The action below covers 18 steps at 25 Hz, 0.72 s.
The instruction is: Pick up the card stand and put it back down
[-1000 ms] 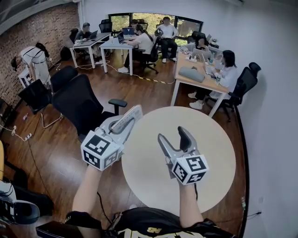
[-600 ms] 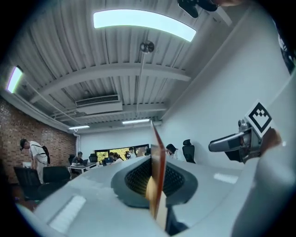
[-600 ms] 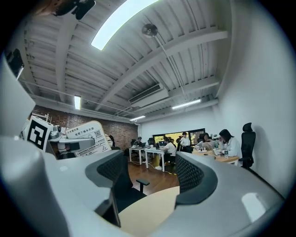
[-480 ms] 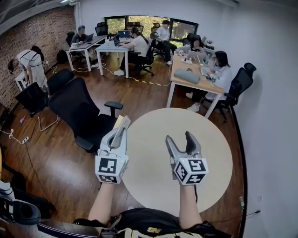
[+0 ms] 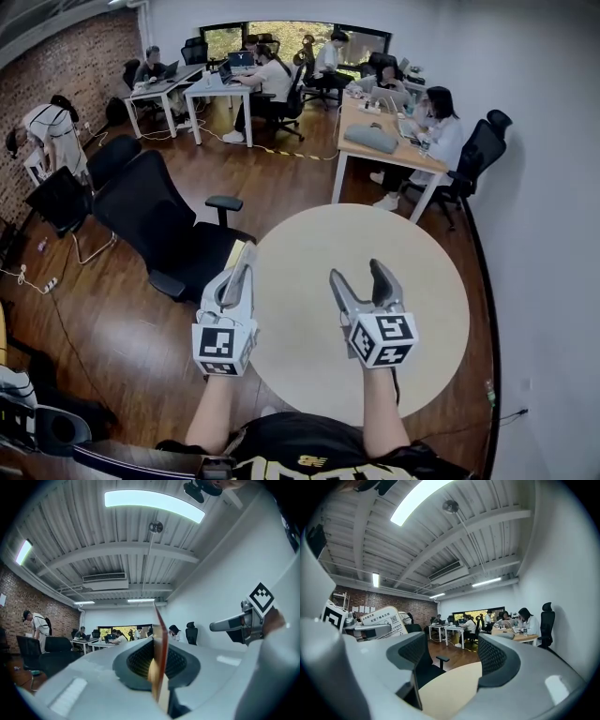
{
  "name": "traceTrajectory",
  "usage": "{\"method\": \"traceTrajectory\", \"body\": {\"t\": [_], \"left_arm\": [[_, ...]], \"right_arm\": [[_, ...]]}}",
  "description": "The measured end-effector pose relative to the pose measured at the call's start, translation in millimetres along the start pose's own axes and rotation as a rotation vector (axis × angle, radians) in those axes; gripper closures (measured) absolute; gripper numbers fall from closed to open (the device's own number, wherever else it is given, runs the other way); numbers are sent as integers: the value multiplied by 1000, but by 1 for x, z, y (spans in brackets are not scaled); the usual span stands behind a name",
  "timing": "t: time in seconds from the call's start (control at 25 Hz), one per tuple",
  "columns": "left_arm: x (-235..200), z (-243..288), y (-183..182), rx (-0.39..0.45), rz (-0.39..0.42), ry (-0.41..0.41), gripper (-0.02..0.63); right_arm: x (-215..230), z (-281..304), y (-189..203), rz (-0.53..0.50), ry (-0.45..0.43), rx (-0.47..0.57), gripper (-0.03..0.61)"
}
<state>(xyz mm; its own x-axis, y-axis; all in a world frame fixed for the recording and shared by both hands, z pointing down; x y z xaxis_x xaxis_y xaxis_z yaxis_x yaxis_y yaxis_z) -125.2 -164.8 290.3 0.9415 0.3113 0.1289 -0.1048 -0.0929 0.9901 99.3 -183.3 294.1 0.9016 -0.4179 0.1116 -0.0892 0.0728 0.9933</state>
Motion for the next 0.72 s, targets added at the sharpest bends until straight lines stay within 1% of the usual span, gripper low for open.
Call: {"method": "traceTrajectory", "body": {"t": [0.12,0.4,0.72], "left_arm": [[3,-1,5,-16,-6,-5,598],[7,6,20,-70,-43,17,598],[-5,25,58,-130,-112,67,597]], "right_arm": [[3,-4,5,8,9,-10,219],[13,-6,11,23,27,-41,219],[21,4,41,50,52,-103,219]]}}
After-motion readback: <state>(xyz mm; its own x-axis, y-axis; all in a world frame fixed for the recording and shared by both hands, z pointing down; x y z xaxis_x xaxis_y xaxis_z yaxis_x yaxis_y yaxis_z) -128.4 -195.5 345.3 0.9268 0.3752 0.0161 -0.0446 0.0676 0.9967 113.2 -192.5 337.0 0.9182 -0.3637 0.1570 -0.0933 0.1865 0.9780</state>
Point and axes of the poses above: the fingertips, and each gripper's own axes: z forward along the fingers, x to its right, y out of its underside, the point moved 3 cm from there along -z, backward along the fingers, and after that the axes turned 1 degree about z, right-handed, at the moved point
